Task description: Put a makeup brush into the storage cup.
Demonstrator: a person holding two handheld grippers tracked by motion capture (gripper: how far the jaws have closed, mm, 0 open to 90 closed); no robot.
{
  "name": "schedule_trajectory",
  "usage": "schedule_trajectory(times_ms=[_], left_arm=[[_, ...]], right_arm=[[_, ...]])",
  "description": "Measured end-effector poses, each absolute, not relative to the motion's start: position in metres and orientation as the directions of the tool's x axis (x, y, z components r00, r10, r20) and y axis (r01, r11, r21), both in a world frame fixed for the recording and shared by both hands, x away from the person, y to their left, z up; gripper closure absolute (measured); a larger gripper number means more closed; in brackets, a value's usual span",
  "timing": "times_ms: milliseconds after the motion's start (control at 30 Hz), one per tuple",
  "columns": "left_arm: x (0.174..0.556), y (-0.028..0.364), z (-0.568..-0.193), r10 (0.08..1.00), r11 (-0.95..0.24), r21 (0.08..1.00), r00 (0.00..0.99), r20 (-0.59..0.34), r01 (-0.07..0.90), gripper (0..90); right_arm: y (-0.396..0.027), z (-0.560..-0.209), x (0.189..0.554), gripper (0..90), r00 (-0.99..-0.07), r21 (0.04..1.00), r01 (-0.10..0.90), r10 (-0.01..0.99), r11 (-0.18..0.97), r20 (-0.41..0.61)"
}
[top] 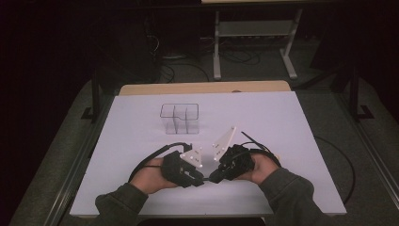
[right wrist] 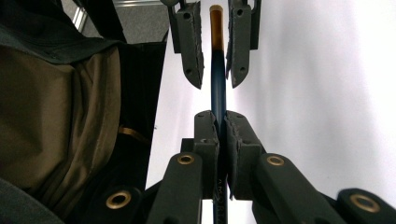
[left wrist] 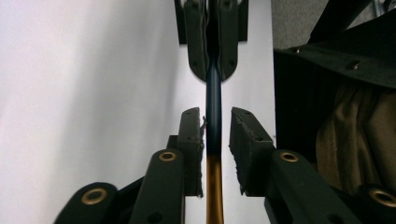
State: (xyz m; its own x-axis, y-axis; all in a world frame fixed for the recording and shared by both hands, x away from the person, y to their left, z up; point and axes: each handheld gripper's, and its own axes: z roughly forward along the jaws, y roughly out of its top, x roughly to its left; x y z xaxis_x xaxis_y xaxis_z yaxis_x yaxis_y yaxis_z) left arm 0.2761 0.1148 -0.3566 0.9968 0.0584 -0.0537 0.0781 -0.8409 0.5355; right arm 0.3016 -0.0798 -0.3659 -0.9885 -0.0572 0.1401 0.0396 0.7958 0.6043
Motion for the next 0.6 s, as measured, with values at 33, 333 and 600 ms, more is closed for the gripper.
schedule_trajectory(times_ms=[33,333,600], left_arm=[[0.277,0.116,-0.356,0.055,-0.842,0.534,0.997,-0.052,0.075,70.9],[0.278,0.133,-0.354,0.106,-0.801,0.584,0.992,-0.074,0.129,66.9],[0.277,0.135,-0.354,0.108,-0.809,0.574,0.992,-0.071,0.129,68.7]], right_arm=[[-0.082,-0.365,0.301,83.0,-0.988,0.605,0.049,-0.048,0.795,0.144],[-0.095,-0.365,0.3,83.0,-0.99,0.637,0.076,-0.021,0.767,0.143],[-0.101,-0.366,0.298,83.0,-0.991,0.646,0.087,-0.003,0.758,0.137]])
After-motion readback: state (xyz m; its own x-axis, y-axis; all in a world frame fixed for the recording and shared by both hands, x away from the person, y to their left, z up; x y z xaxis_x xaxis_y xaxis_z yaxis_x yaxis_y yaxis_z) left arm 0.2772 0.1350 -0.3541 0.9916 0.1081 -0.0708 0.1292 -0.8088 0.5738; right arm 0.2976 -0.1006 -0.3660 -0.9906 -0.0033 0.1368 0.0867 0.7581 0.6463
